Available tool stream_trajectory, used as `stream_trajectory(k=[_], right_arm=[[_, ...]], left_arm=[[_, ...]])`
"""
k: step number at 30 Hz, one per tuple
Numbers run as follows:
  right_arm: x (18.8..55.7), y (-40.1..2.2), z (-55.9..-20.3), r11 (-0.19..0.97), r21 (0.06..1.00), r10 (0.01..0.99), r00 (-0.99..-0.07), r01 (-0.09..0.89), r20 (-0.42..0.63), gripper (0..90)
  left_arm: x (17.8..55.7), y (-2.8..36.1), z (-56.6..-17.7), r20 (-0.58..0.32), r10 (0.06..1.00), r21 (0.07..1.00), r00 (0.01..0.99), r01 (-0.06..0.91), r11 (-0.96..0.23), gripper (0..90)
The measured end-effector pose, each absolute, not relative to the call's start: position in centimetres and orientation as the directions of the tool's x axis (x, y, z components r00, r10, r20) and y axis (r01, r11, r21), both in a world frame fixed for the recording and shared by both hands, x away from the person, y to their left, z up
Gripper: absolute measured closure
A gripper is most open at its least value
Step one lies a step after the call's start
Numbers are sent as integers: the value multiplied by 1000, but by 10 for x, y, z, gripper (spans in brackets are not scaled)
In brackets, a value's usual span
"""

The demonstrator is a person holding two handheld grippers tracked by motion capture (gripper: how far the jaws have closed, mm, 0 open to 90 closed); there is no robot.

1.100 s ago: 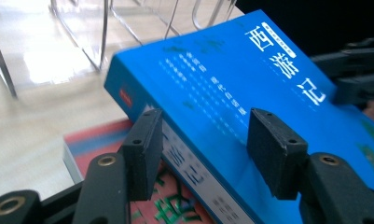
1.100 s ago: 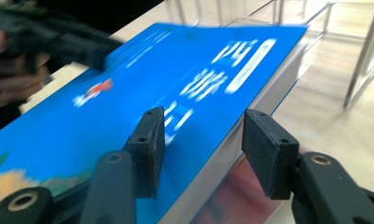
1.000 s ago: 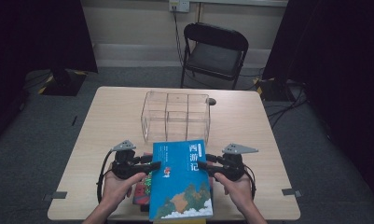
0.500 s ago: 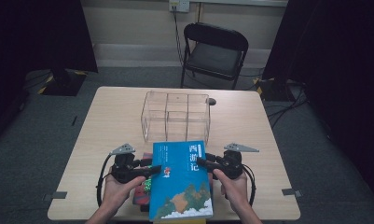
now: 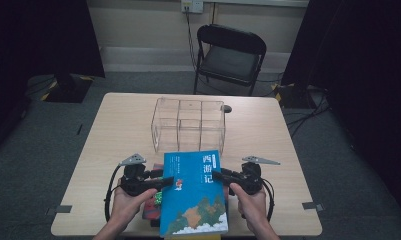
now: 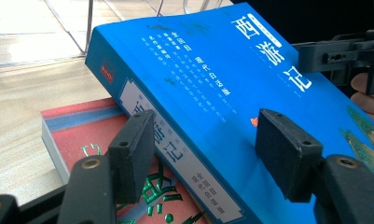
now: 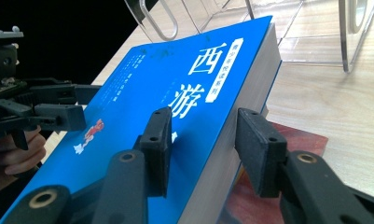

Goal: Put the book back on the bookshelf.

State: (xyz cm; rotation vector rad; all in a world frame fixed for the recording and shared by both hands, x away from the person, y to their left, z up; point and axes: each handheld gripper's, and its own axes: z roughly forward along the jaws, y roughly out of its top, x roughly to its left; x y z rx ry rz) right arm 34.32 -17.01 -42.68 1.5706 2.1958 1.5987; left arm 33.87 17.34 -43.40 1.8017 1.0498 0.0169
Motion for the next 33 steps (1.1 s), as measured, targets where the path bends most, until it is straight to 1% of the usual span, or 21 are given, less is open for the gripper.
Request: stream_trajectory(k=[6,11,17,18,19,20,23,27,31,33], right_arm=[[338,-168,-422,1,737,724,-509,676,466,615],[334,-171,-420,-8,730,718,-504,683,480,652],[326,-172,-420,-15,721,716,-496,692,491,658],[325,-172,-420,-17,722,718,-495,692,490,658],[323,-172,-419,-20,719,718,-491,694,494,658],[322,-172,-419,-18,720,717,-493,693,493,659],[318,-175,-417,-35,705,704,-483,709,520,668],[312,-177,-416,-53,692,689,-475,720,548,668],[305,-176,-414,-47,699,699,-476,714,534,668],[305,-177,-413,-65,695,692,-470,716,549,673]], left_arm=[[339,174,-434,-427,654,760,624,640,-115,381],[338,174,-434,-429,654,759,623,641,-113,381],[338,174,-436,-442,650,753,617,649,-104,377],[338,173,-437,-477,641,725,601,681,-99,351],[338,173,-437,-487,642,714,592,693,-97,313],[336,172,-436,-479,645,717,596,689,-105,303],[334,171,-435,-464,644,722,608,681,-123,302],[335,172,-435,-466,638,724,613,679,-123,302],[336,173,-436,-479,633,716,608,687,-119,299],[336,173,-436,-480,634,714,607,690,-120,299]])
